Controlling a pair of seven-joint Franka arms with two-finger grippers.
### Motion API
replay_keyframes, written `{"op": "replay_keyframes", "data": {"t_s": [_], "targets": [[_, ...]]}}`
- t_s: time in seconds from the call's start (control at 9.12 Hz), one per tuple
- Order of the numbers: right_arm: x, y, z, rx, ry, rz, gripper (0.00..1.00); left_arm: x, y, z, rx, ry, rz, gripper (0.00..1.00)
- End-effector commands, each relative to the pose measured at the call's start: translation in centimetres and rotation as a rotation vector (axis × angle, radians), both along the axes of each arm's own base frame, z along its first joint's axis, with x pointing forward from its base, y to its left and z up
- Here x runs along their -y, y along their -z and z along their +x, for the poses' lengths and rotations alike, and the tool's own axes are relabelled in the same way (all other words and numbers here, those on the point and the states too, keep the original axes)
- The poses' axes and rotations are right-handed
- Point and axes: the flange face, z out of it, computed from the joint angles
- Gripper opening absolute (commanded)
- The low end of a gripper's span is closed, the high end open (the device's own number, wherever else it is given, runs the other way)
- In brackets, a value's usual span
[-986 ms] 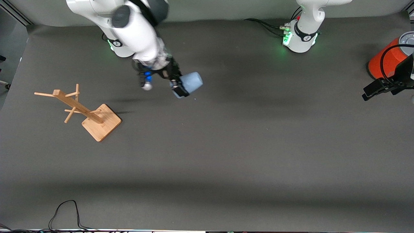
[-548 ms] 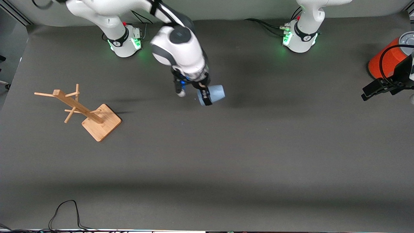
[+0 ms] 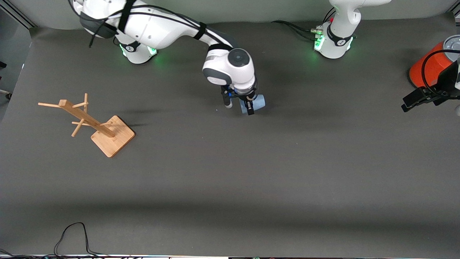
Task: Rotate and upright cup with both arms
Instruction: 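Carry the blue cup with the right gripper to the table middle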
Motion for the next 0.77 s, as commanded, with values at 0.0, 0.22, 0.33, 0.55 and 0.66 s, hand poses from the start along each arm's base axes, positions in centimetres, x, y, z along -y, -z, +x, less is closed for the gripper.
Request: {"op": "replay_keyframes", "data": {"t_s": [0.0,0.22,0.33,0.55,0.66], "targets": [[-0.5,1.6,0.2,0.031,0.082,-0.055,0.59,0.1,-0.4,-0.5,0.009,-0.008,-0.011,1.00],[-0.2,2.8,1.2,0.040,0.105,-0.067,0.69,0.1,-0.4,-0.5,0.009,-0.008,-0.011,1.00],[0.1,2.7,1.7,0.044,0.106,-0.068,1.00,0.1,-0.4,-0.5,0.009,-0.008,-0.011,1.00],[0.2,-0.2,5.3,0.093,0.134,-0.063,1.00,0.1,-0.4,-0.5,0.009,-0.008,-0.011,1.00],[0.3,-2.4,7.2,0.113,0.115,-0.066,1.00,0.1,-0.4,-0.5,0.007,-0.008,-0.011,1.00]]}}
